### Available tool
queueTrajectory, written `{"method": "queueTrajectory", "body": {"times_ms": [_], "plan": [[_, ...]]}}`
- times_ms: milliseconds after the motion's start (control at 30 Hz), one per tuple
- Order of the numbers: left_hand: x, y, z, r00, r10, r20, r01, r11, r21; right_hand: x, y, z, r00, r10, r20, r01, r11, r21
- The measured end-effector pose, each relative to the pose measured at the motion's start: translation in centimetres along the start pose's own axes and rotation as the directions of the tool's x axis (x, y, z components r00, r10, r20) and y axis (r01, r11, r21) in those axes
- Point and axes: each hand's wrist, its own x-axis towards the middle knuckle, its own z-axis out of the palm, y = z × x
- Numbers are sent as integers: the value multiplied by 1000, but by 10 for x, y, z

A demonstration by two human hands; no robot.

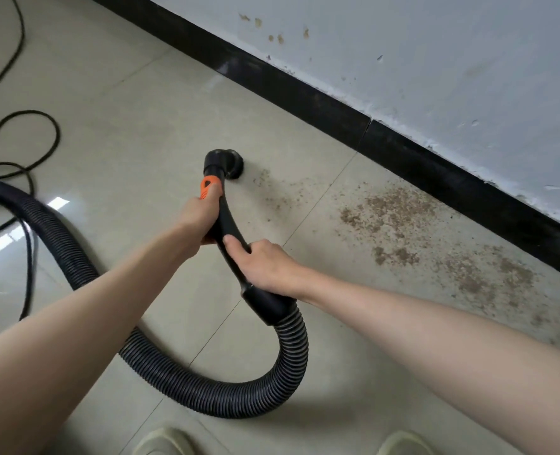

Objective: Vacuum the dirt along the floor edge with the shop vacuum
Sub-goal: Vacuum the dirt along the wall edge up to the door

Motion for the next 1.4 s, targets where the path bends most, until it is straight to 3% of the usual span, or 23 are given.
{"method": "queueTrajectory", "body": {"times_ms": [267,600,867,1033,1167,1333,1400], "plan": [[-25,-18,13,998,-33,50,34,999,-31,-25,18,6,999,8,-38,-12,994,-111],[-31,15,49,985,25,171,-30,999,22,-26,27,-25,987,93,-135,-101,993,-58],[-25,-2,10,996,-65,57,66,998,-16,-33,9,5,1000,20,-22,-23,991,-129],[-33,-24,-12,999,-35,-12,36,998,47,-47,7,23,993,8,115,8,990,-139],[-48,-45,-4,998,-47,-42,48,999,19,-60,21,29,972,83,219,-72,996,-58],[-59,-58,7,1000,-13,-26,14,1000,17,-76,32,38,931,156,330,-257,921,291],[-62,-62,11,1000,-21,-9,21,1000,17,-81,35,39,928,162,334,-266,918,293]]}}
